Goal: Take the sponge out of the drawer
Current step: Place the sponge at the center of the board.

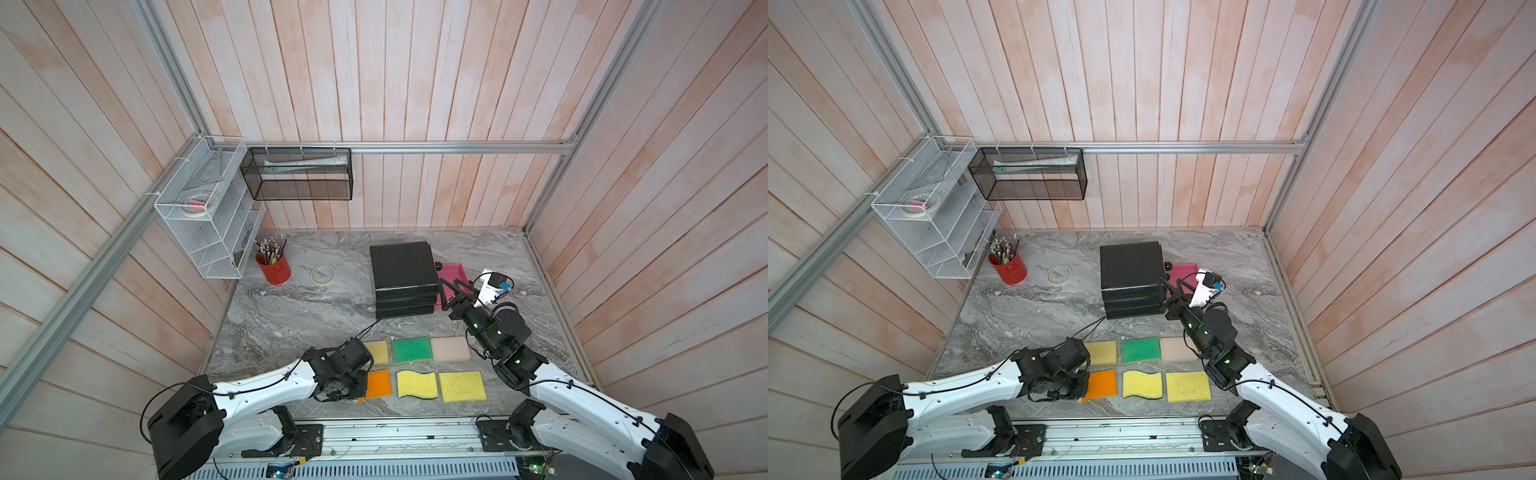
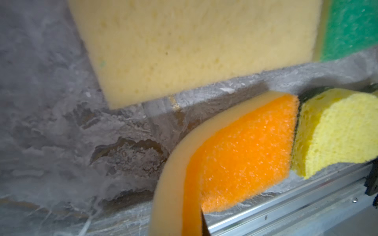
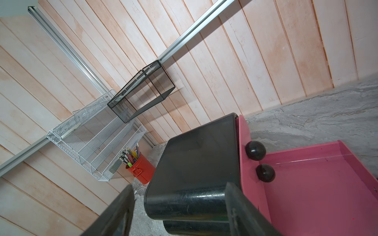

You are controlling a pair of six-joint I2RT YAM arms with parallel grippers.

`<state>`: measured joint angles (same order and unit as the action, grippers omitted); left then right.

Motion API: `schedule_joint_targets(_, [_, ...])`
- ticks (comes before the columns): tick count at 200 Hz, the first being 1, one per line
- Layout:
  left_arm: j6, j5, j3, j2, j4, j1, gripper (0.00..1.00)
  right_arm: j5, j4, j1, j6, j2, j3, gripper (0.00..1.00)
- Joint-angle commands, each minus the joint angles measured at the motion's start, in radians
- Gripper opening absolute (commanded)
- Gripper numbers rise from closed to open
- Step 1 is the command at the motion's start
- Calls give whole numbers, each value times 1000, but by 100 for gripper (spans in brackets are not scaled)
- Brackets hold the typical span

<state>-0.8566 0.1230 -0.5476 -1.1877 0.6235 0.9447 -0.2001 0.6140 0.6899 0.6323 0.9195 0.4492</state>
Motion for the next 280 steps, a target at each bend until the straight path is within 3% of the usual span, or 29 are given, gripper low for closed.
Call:
schedule_joint_targets(1, [20, -9, 26, -25, -20, 1, 4, 14, 25, -7, 15, -4, -14, 72])
schedule_joint_targets(11, [26, -11, 30, -24, -16, 29, 5, 16, 25, -9, 17, -1, -13, 71])
schedule_joint_targets(51, [30, -17, 34, -23, -10, 40, 21, 18, 30, -10, 24, 8, -12, 72])
schedule_joint_targets(99, [16, -71, 27, -1, 53, 42, 23, 20, 35, -12, 27, 15, -13, 72])
schedule_joint_targets(115, [13, -72, 28, 6, 57, 43, 33, 20, 38, -13, 27, 16, -15, 72])
schedule_joint_targets(221, [12, -109, -2, 16, 93, 54, 39, 26, 41, -23, 30, 22, -18, 72])
schedule_joint_targets(280, [12, -151, -60, 84, 151, 60, 47, 31, 36, -30, 26, 34, -11, 72])
